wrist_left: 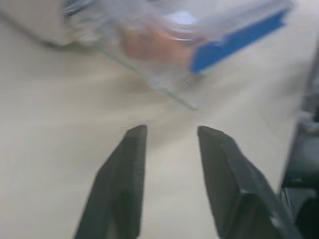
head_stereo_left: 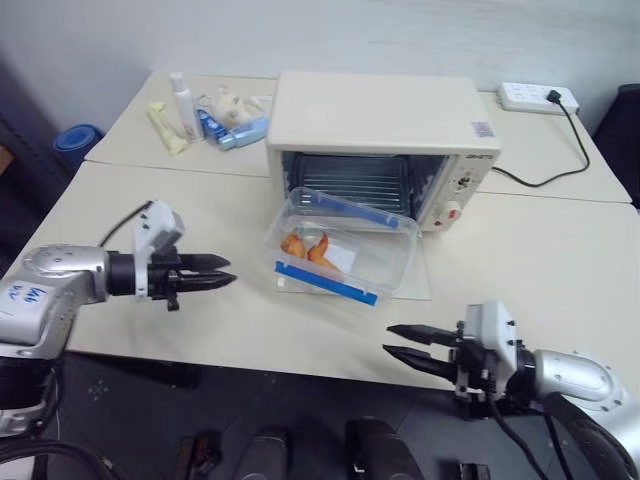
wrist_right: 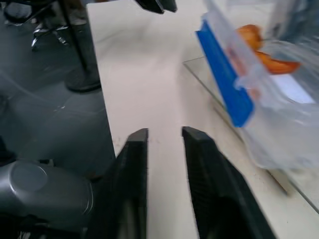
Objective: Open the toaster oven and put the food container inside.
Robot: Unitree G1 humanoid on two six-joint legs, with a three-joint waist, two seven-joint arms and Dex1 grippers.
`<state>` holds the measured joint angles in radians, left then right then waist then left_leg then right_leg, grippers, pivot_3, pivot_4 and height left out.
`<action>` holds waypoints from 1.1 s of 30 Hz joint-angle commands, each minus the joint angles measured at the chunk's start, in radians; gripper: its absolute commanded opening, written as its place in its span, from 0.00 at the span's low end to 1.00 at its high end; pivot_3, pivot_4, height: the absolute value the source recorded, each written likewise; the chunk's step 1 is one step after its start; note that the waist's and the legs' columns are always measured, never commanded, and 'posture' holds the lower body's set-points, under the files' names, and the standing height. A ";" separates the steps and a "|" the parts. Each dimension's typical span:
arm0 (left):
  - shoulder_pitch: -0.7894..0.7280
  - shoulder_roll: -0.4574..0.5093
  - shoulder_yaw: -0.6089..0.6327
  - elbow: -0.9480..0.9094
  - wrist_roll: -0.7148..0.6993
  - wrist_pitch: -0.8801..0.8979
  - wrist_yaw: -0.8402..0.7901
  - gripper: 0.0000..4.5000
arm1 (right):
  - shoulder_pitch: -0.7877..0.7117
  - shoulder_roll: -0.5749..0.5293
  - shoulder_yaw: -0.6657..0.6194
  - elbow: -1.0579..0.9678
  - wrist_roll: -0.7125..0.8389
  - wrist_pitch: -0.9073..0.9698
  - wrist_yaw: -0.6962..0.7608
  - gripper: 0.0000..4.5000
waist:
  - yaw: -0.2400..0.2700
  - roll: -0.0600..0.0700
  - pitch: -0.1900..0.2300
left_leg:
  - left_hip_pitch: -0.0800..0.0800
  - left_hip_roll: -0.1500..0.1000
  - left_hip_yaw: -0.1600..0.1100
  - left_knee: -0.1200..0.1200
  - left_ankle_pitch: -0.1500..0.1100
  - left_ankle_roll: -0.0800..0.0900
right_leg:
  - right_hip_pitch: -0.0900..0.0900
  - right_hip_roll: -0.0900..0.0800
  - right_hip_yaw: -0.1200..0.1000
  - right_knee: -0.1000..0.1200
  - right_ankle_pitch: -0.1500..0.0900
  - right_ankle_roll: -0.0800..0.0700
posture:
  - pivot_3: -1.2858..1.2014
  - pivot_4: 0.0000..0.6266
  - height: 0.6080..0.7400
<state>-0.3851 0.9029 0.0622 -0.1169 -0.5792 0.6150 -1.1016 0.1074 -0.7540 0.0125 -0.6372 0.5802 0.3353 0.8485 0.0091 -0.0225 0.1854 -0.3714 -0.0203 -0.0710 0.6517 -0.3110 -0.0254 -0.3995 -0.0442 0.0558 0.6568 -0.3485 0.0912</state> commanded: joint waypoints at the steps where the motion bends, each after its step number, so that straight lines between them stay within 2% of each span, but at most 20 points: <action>1: 0.000 -0.054 -0.062 -0.053 0.052 -0.101 -0.017 0.07 | -0.084 0.043 0.055 0.045 -0.075 0.004 -0.045 0.00 | 0.000 0.000 0.000 | 0.000 0.000 0.000 0.000 0.000 0.001 | 0.000 0.000 0.000 -0.001 0.000 0.001 | 0.52 0.24 1.00; 2: -0.003 -0.081 -0.072 -0.052 0.059 -0.102 0.003 0.00 | -0.108 0.053 0.065 0.062 -0.094 0.007 -0.055 0.00 | -0.001 0.000 0.000 | 0.000 0.000 0.000 0.000 -0.001 0.001 | 0.000 0.000 0.000 -0.001 0.000 0.001 | 0.52 0.24 1.00; 8: -0.022 -0.235 -0.086 -0.024 0.117 -0.098 0.162 0.00 | -0.210 0.101 0.083 0.176 -0.253 -0.064 -0.123 0.00 | -0.008 0.000 0.000 | -0.002 -0.001 0.001 0.000 -0.001 0.001 | -0.003 0.001 0.000 0.001 0.001 0.001 | 0.52 0.24 1.00; 10: -0.015 -0.337 -0.055 -0.025 0.112 -0.069 0.295 0.00 | -0.232 0.123 0.080 0.208 -0.283 -0.093 -0.138 0.00 | -0.009 0.000 0.000 | -0.002 -0.001 0.001 0.000 -0.001 0.001 | -0.003 0.001 0.000 0.002 0.001 0.001 | 0.52 0.24 1.00; 12: -0.006 -0.390 -0.045 -0.029 0.114 -0.058 0.350 0.00 | -0.253 0.143 0.079 0.239 -0.297 -0.111 -0.142 0.00 | -0.011 0.000 0.000 | -0.002 -0.001 0.001 0.003 -0.001 0.002 | -0.004 0.001 0.000 0.004 0.001 0.001 | 0.52 0.24 1.00; 19: -0.042 -0.500 -0.039 0.036 0.164 -0.114 0.465 0.00 | -0.384 0.214 0.094 0.405 -0.384 -0.188 -0.166 0.00 | -0.012 0.000 0.000 | -0.001 0.000 0.002 0.004 0.000 0.000 | -0.004 0.003 0.001 0.006 0.001 0.002 | 0.52 0.24 1.00; 23: -0.066 -0.531 -0.034 0.066 0.174 -0.141 0.496 0.00 | -0.457 0.246 0.087 0.506 -0.418 -0.231 -0.178 0.00 | -0.012 0.000 0.000 | -0.002 0.000 0.002 0.005 0.001 -0.002 | -0.004 0.002 0.001 0.007 0.001 0.002 | 0.52 0.24 1.00; 33: -0.192 -0.646 -0.012 0.256 0.261 -0.284 0.638 0.00 | -0.676 0.328 0.076 0.790 -0.512 -0.352 -0.253 0.00 | -0.014 0.000 0.000 | -0.005 -0.001 0.003 0.007 0.002 -0.004 | -0.008 0.002 0.001 0.008 0.001 0.002 | 0.52 0.24 1.00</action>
<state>-0.5585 0.2639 0.0277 0.1372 -0.3313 0.3656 -0.4895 -0.5391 -0.4352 0.1117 0.1379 0.0769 0.0181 0.6242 -0.0050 -0.0225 0.1853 -0.3766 -0.0209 -0.0666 0.6593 -0.3087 -0.0293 -0.4086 -0.0419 0.0568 0.6658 -0.3475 0.0932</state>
